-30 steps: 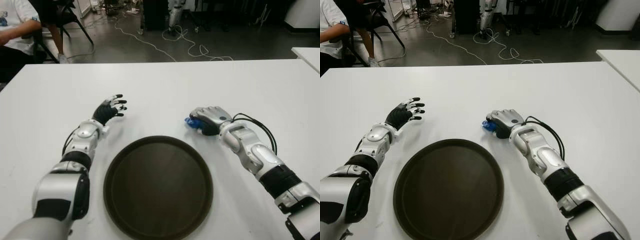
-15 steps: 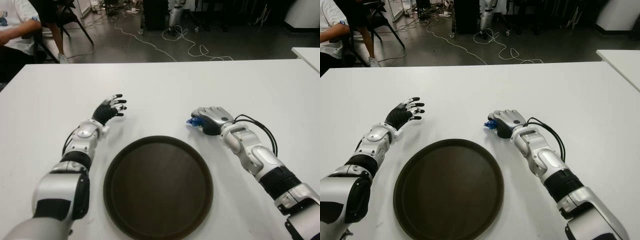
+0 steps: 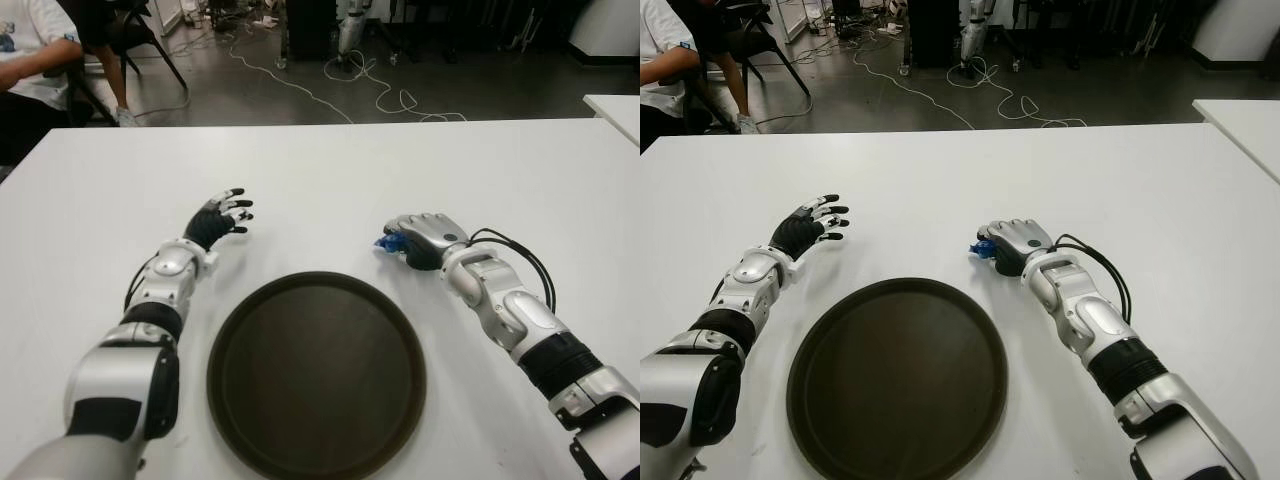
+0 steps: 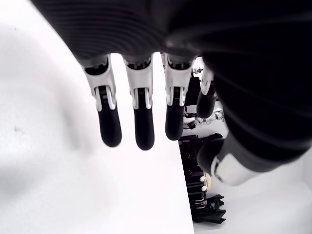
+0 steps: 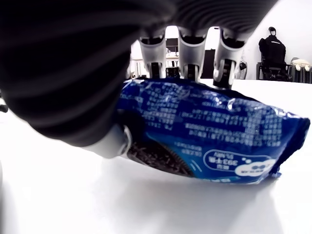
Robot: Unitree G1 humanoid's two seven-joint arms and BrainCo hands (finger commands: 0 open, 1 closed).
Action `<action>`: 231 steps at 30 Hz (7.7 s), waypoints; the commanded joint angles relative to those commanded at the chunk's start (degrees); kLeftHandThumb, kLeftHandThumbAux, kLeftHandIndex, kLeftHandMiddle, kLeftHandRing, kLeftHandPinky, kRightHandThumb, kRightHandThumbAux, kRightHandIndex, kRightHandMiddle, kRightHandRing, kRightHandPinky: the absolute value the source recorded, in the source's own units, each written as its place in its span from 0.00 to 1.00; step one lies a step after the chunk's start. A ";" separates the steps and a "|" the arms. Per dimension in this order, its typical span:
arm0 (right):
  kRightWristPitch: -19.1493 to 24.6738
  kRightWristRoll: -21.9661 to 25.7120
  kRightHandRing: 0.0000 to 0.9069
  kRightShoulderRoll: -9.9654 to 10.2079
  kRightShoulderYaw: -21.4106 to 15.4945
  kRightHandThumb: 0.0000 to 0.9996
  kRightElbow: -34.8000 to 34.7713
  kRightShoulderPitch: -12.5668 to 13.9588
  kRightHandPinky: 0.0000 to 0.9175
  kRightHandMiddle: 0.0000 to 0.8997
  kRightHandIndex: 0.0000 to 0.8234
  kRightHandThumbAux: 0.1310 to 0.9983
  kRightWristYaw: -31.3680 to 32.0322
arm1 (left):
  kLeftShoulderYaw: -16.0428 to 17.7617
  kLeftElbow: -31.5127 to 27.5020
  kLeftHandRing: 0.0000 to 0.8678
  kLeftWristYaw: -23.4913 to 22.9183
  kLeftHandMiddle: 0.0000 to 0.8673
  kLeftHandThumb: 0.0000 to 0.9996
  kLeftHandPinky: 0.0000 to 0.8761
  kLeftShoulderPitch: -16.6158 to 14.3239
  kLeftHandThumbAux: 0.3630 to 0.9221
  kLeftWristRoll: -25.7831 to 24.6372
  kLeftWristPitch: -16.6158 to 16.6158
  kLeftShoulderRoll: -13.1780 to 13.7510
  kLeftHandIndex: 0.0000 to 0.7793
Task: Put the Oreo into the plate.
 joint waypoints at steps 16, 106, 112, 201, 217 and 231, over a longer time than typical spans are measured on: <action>1.01 0.06 0.65 0.21 -0.41 0.69 -0.48 0.16 0.61 0.66 0.51 0.70 0.73 | -0.02 -0.09 0.27 -0.35 0.24 0.00 0.29 0.05 0.53 -0.02 -0.19 0.03 0.17; -2.47 -0.22 0.79 2.70 -9.24 0.69 -21.67 4.07 0.73 0.80 0.52 0.69 -17.74 | 0.67 0.34 0.27 0.17 0.25 0.00 0.29 -0.38 0.56 0.34 0.03 -0.57 0.18; -2.37 -0.61 0.74 3.12 -8.72 0.69 -23.25 4.70 0.68 0.75 0.52 0.69 -15.45 | 0.56 0.36 0.27 0.16 0.24 0.00 0.28 -0.46 0.56 0.48 0.00 -0.61 0.17; 24.92 58.15 0.88 20.64 -23.72 0.70 -22.43 5.29 0.89 0.82 0.52 0.70 12.63 | 0.65 0.52 0.27 0.64 0.25 0.00 0.30 -0.54 0.62 0.73 -1.01 -1.22 0.19; 16.46 49.16 0.85 15.60 -17.38 0.69 -23.76 5.98 0.84 0.83 0.52 0.70 12.31 | 1.18 0.57 0.27 -0.03 0.25 0.00 0.28 -0.77 0.63 0.29 -0.37 -1.40 0.18; 7.78 30.89 0.89 9.21 -8.95 0.69 -25.95 6.00 0.89 0.87 0.52 0.69 8.35 | 1.33 0.50 0.27 0.19 0.25 0.00 0.29 -0.96 0.62 0.44 0.18 -1.41 0.18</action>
